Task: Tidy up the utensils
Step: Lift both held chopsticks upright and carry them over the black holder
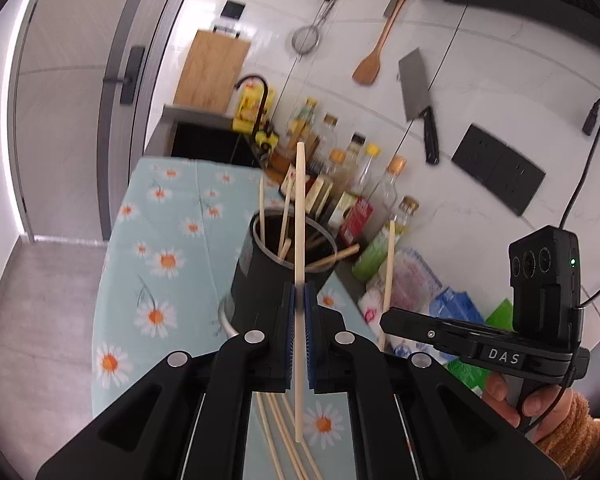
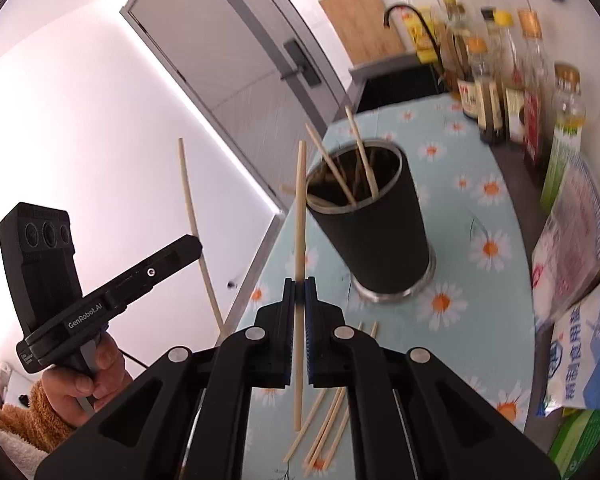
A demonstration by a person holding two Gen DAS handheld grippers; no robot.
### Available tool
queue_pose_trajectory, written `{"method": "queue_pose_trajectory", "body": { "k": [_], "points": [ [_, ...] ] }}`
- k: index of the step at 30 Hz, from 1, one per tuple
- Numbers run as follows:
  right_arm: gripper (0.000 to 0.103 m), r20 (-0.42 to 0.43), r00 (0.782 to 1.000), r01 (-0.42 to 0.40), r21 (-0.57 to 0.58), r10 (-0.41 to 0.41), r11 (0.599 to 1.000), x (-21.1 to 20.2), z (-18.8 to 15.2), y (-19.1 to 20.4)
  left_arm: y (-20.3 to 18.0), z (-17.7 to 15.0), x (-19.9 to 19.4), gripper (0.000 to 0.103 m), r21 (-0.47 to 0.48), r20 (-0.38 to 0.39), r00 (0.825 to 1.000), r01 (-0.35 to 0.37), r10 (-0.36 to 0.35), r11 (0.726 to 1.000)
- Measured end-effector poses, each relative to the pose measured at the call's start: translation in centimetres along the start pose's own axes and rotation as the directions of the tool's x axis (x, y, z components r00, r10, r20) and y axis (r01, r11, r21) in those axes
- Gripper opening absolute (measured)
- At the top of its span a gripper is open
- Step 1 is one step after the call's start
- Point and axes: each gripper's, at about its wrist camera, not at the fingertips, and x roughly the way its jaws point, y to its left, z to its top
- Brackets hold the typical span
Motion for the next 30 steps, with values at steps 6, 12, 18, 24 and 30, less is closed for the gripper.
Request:
{"method": "queue_pose_trajectory", "body": {
  "k": [6,12,18,24,30],
  "points": [
    [0.006,0.146,0.989,0.007,-0.03,-0.002,1.0,-1.6,2.5,0.2,-0.2,1.7,-1.0,0.004,0.038,0.134,0.99,0.031,-0.036,0.999],
    [0.006,0.271,0.962,-0.009,-0.053,0.024,0.999,-3.0,5.1,0.5,-0.5,3.2,-1.2,0.004,0.074,0.263,0.962,0.064,-0.081,0.995],
    [0.006,0.315,0.949,0.017,-0.065,0.005,0.998,-2.5,7.9,0.2,-0.9,4.6,-0.9,0.004,0.12,0.387,0.916,0.06,-0.102,0.991],
    [0.006,0.371,0.928,0.065,-0.121,-0.016,0.991,-1.3,10.1,0.1,-1.1,6.2,0.8,0.004,0.15,0.439,0.894,0.018,-0.083,0.989],
    [0.006,0.411,0.91,0.126,-0.171,-0.046,0.977,0.0,11.5,0.2,-1.1,7.1,3.3,0.004,0.174,0.445,0.892,0.001,-0.079,0.985]
  ]
}}
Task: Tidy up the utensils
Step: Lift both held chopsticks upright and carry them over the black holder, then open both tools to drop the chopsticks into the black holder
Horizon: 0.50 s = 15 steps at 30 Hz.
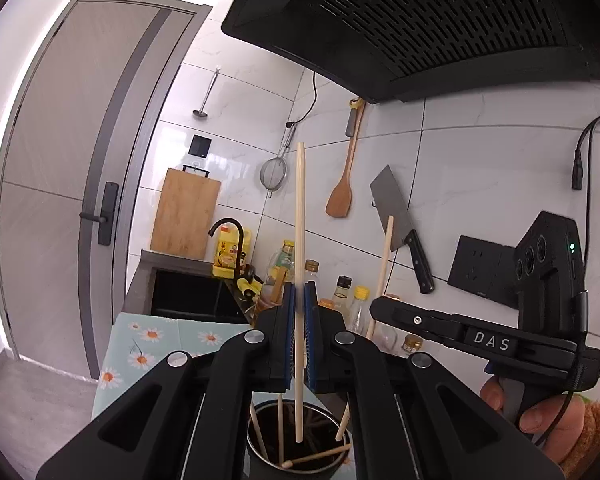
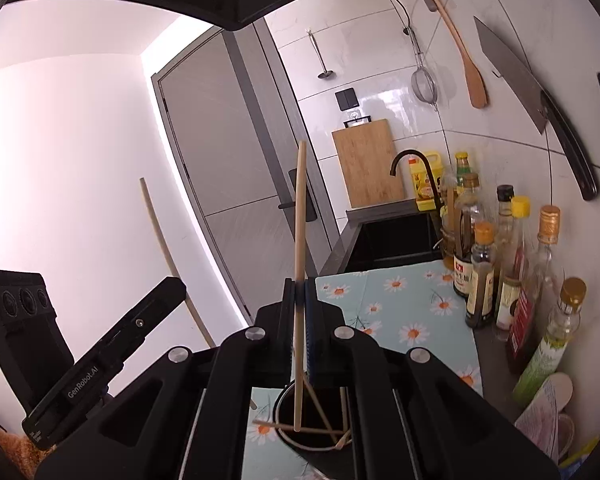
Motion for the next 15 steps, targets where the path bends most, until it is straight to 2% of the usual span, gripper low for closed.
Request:
{"method": "queue_pose_trajectory", "body": {
  "k": [6,9,15],
  "points": [
    [0.006,-0.018,0.999,0.03,-0.026,-0.03,0.999,2.0,-1.5,-0.8,-0.2,-1.6,2.2,0.004,0.056,-0.02,1.0,-0.018,0.019,0.998],
    [0.006,-0.06,0.998,0.032,0.008,-0.032,0.999,3.2,-2.7,-1.9,0.1,-2.5,3.2,0.004,0.058,-0.046,0.998,-0.029,0.032,0.998],
    [0.006,-0.09,0.996,0.028,0.042,-0.024,0.999,4.3,-3.5,-3.1,0.3,-4.0,4.3,0.005,0.077,-0.09,0.994,-0.048,0.055,0.996]
  ]
}}
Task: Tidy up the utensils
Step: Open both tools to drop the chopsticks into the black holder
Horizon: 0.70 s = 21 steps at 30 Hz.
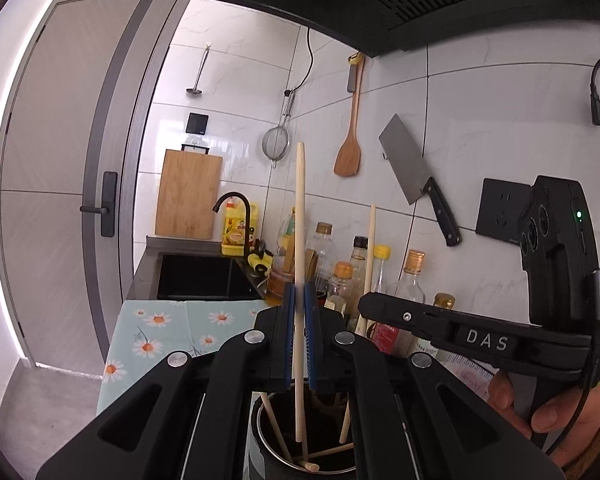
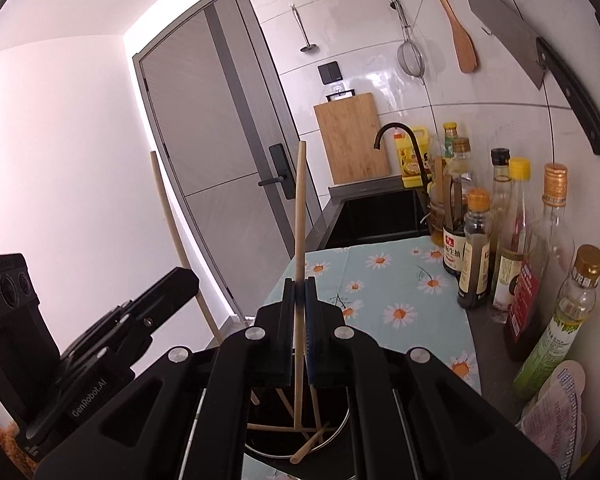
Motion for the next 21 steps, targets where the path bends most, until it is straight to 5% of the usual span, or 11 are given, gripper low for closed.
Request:
{"method": "queue_pose_trajectory", "body": {
  "k": [9,13,21],
  "points": [
    [0.018,-0.023,1.0,0.0,0.03,0.001,1.0,0.3,-0.3,-0.4,0.4,-0.9,0.6,0.006,-0.002,-0.057,0.998,-0.034,0.034,0.999],
    [0.018,-0.017,1.0,0.004,0.021,-0.003,1.0,-0.4,-0.2,0.1,0.6,-0.9,0.5,0.021,-0.008,-0.096,0.994,-0.054,0.053,0.998],
    [0.024,-0.021,1.0,0.012,0.013,-0.012,1.0,-2.9,-0.3,1.4,0.2,-0.2,-2.0,0.021,-0.007,-0.112,0.99,-0.084,0.083,0.996]
  ]
}}
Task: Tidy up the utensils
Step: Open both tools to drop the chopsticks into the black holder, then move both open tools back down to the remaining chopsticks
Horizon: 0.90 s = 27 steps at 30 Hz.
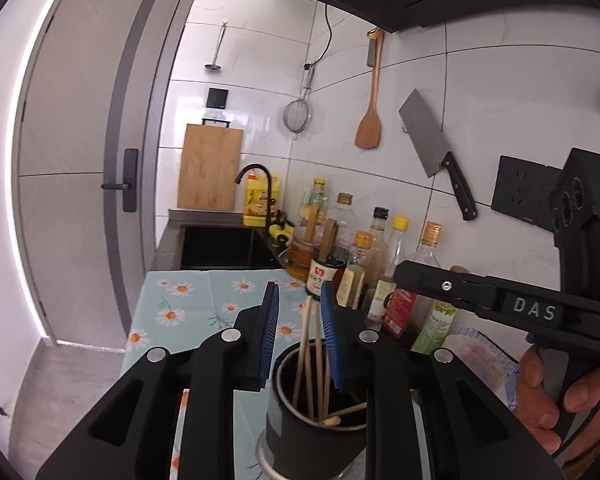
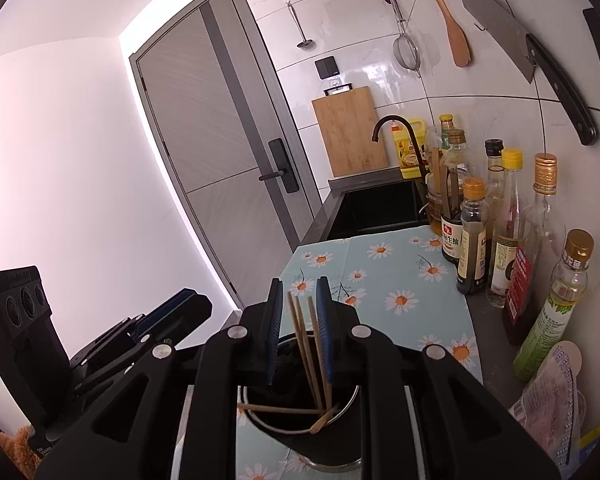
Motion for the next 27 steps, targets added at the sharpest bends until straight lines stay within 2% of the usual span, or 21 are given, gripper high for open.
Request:
{"method": "queue_pose_trajectory", "body": {
  "k": [2,3,5,6,7,9,11,13,15,17,18,20,21,27],
  "points": [
    [0.035,0.005,1.0,-0.003,0.002,0.003,1.0,-1.0,-0.2,0.6,0.2,0.2,-1.0,0.021,-0.013,-0.007,1.0,0.001,-0.001,1.0],
    [0.037,0.006,1.0,-0.006,0.001,0.006,1.0,-1.7,-0.5,1.0,0.2,0.2,-1.7,0.021,-0.011,-0.008,1.0,-0.013,0.013,1.0],
    [0.042,-0.007,1.0,-0.014,-0.003,0.014,1.0,-2.6,-1.0,1.7,0.4,0.2,-2.8,0.031,-0.012,-0.021,0.999,-0.03,0.03,0.999],
    [0.044,-0.015,1.0,-0.015,-0.006,0.015,1.0,-2.9,-1.2,2.0,0.5,0.1,-3.6,0.04,-0.018,-0.033,0.999,-0.038,0.038,0.999],
    [0.046,-0.026,1.0,-0.012,-0.011,0.012,1.0,-3.4,-1.6,2.4,0.6,0.1,-4.1,0.046,-0.02,-0.037,0.998,-0.046,0.045,0.999],
    [0.047,-0.063,0.998,-0.001,-0.014,0.0,1.0,-4.0,-2.5,2.9,0.7,-0.2,-5.4,0.048,-0.02,-0.049,0.997,-0.058,0.057,0.998],
    [0.054,-0.1,0.995,0.006,-0.006,-0.006,1.0,-4.3,-3.3,3.2,0.8,-0.5,-6.5,0.052,-0.017,-0.057,0.995,-0.081,0.08,0.997],
    [0.057,-0.132,0.991,0.009,0.012,-0.007,1.0,-4.7,-4.1,3.2,1.1,-0.9,-7.7,0.067,-0.027,-0.069,0.993,-0.102,0.1,0.994],
    [0.064,-0.151,0.988,0.011,0.032,-0.006,0.999,-5.2,-4.9,3.1,1.4,-1.3,-8.5,0.081,-0.042,-0.077,0.991,-0.114,0.11,0.993],
    [0.08,-0.178,0.984,0.033,0.049,-0.024,0.998,-5.5,-5.7,3.0,1.6,-1.7,-9.1,0.085,-0.04,-0.086,0.99,-0.119,0.115,0.992],
    [0.083,-0.196,0.98,0.039,0.055,-0.028,0.998,-5.5,-6.1,2.9,1.7,-1.9,-9.3,0.086,-0.037,-0.092,0.989,-0.122,0.118,0.992],
    [0.095,-0.255,0.966,0.062,0.052,-0.047,0.997,-5.3,-6.9,2.8,1.9,-2.6,-9.7,0.092,-0.038,-0.118,0.987,-0.117,0.112,0.992],
    [0.095,-0.293,0.955,0.065,0.054,-0.047,0.996,-5.1,-7.5,2.7,2.0,-2.8,-9.7,0.096,-0.039,-0.129,0.985,-0.117,0.112,0.992],
    [0.096,-0.433,0.896,0.132,0.053,-0.096,0.99,-4.4,-10.5,2.2,2.8,-5.2,-9.9,0.096,-0.054,-0.23,0.967,-0.127,0.111,0.99]
  ]
}}
